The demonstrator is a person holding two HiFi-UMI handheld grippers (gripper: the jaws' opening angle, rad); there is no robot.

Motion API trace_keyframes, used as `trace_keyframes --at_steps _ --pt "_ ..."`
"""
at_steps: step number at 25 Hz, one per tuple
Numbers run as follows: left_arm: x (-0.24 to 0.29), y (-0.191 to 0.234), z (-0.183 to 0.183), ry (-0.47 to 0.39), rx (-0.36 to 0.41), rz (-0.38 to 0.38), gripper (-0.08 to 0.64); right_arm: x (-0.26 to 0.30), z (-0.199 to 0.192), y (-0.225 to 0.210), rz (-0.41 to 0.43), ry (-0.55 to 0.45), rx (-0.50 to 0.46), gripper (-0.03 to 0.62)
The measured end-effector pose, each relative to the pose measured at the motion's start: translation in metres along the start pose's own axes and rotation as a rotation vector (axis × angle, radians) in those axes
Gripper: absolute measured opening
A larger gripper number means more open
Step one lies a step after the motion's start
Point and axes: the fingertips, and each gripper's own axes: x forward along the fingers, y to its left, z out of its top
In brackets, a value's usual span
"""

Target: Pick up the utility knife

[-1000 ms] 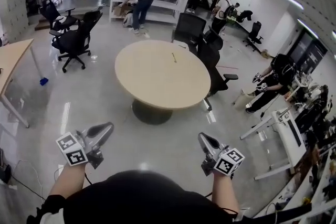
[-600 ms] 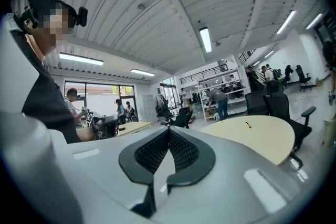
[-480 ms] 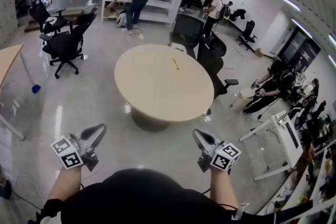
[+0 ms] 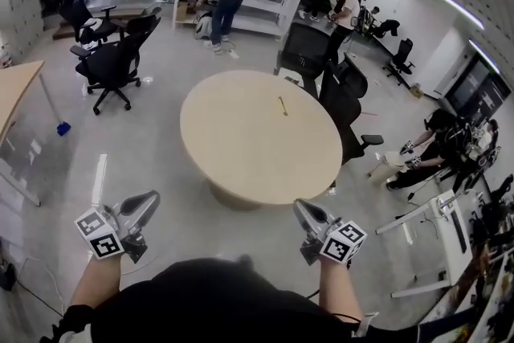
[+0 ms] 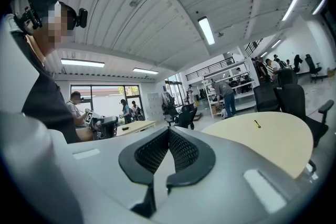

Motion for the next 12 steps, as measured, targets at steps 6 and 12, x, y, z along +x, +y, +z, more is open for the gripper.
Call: trace_keyframes --at_steps 6,12 --pt "0.098 0.001 -0.011 -0.017 0.023 0.089 -0.017 0.006 0.021 -0.117 0.072 -0.006 0.031 0.015" --pt "0.215 -0.022 0.001 -0.064 0.012 0.098 -0.017 0.003 0.081 -0.224 0.14 -0.014 0.003 0.015"
